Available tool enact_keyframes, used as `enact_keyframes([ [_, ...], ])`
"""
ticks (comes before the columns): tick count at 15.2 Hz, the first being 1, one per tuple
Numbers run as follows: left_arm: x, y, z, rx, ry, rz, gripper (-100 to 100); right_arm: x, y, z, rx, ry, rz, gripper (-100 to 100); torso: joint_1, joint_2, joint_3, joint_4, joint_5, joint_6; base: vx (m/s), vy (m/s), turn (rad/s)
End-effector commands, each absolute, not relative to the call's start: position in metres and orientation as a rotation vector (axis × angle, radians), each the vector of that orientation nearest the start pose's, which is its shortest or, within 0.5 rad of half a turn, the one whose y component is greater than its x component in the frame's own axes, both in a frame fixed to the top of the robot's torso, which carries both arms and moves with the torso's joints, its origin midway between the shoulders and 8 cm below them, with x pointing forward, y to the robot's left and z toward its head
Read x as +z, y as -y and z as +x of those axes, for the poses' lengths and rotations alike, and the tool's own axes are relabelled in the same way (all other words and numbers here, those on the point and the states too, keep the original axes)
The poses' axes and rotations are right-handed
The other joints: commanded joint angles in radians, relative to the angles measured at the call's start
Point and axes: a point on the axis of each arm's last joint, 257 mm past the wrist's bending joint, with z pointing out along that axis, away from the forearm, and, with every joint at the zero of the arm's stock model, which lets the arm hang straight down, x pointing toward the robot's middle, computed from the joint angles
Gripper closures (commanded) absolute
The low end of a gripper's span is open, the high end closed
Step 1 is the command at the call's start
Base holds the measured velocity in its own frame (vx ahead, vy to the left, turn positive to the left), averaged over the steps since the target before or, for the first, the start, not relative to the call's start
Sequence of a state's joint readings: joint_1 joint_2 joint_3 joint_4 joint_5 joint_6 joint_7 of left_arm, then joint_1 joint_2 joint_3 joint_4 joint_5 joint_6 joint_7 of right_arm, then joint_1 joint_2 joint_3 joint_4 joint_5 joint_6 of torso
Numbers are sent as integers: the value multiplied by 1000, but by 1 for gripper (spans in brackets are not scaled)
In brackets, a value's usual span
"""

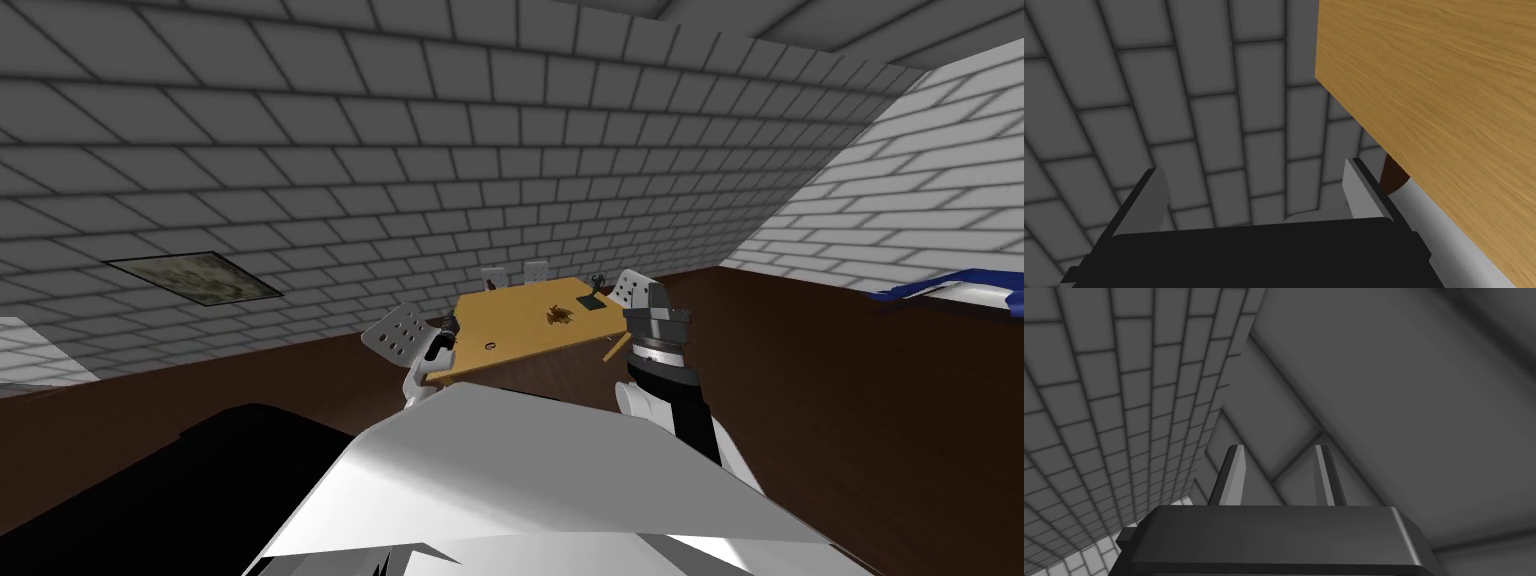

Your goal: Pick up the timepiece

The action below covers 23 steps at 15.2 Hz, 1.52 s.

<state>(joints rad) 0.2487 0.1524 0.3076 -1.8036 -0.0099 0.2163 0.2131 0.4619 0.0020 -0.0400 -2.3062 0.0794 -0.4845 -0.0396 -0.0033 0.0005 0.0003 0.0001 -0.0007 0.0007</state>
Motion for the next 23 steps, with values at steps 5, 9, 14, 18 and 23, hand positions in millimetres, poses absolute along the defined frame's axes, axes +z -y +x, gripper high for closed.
enact_keyframes([
  [5,-287,-484,425,-773,-1010,-1653,-100,45,278,343,1270,-613,585,0,0,0,0,0,0,0,0,-41,-104],
  [9,-321,-501,413,-719,-979,-1799,-100,45,278,343,1270,-613,585,0,1,0,0,0,0,-1,3,-41,-110],
  [14,-358,-513,396,-655,-944,-1956,-100,45,278,343,1270,-613,585,0,0,0,0,0,0,-1,8,-42,-129],
  [18,-379,-516,384,-610,-930,-2050,-100,45,278,343,1270,-613,585,0,1,0,0,0,0,0,8,-36,-106],
  [23,-410,-519,364,-548,-886,-2196,-100,45,278,343,1270,-613,585,0,0,0,0,0,0,0,11,-38,-120],
])
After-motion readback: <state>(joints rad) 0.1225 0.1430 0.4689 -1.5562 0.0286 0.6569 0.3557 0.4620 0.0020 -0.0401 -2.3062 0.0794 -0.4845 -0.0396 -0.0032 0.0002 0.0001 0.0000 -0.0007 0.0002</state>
